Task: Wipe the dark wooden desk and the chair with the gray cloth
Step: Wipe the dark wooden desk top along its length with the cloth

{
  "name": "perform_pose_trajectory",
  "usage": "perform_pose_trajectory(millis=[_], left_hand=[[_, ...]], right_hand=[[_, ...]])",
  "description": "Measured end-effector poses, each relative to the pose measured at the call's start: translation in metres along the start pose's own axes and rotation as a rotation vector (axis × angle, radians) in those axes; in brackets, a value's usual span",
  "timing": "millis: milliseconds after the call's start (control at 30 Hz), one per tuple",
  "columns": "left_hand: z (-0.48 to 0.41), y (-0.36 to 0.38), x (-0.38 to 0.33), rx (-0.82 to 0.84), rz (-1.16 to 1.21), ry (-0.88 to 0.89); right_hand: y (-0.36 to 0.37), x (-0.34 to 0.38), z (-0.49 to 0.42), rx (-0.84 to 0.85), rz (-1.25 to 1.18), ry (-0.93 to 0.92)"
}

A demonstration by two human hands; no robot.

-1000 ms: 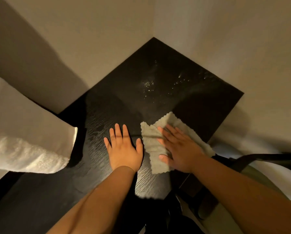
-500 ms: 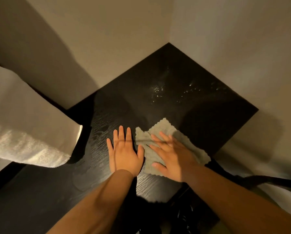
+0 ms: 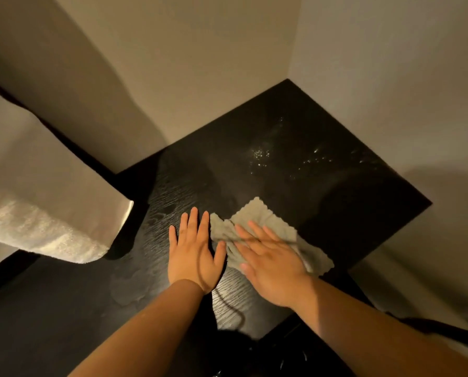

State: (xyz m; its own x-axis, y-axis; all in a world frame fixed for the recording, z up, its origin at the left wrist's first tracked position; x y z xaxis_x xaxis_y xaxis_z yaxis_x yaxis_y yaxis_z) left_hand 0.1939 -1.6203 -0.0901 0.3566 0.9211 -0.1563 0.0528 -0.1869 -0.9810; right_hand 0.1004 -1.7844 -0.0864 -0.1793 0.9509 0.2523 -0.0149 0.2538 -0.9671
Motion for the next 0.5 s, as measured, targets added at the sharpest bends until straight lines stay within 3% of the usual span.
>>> perform_pose_trajectory(millis=[133, 200, 300, 433, 500], left_hand=[[-0.002, 0.004, 0.002, -0.005, 0.001, -0.006], [-0.002, 0.004, 0.001, 0.003, -0.005, -0.006], [0.000, 0.005, 0.002, 0.012, -0.001, -0.011], [0.000, 0.005, 0.003, 0.014, 0.012, -0.004], [-0.001, 0.005, 0.003, 0.005, 0.024, 0.001]], right_hand=[[-0.010, -0.054, -0.033, 0.046, 0.096, -0.064], [-0.014, -0.088, -0.057, 0.139, 0.173, 0.128], [-0.017, -0.089, -0.071, -0.010, 0.158, 0.323], [-0.005, -0.019, -0.050, -0.032, 0.013, 0.073], [-0.006, -0.015, -0.037, 0.083, -0.065, -0.018]])
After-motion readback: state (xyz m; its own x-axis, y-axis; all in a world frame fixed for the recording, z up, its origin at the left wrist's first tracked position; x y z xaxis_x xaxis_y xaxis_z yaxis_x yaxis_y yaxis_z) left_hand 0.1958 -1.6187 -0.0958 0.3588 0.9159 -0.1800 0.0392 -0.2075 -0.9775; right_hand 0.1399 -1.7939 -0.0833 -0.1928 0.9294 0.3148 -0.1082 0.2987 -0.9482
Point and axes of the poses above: each hand's wrist, its own z-axis away from the middle knuckle, its own y-axis out of the palm, x = y × z, the point moved 5 cm from there along -z, towards the middle knuckle, and after that the axes turned 15 degrees about -x, right-handed, at the moved point
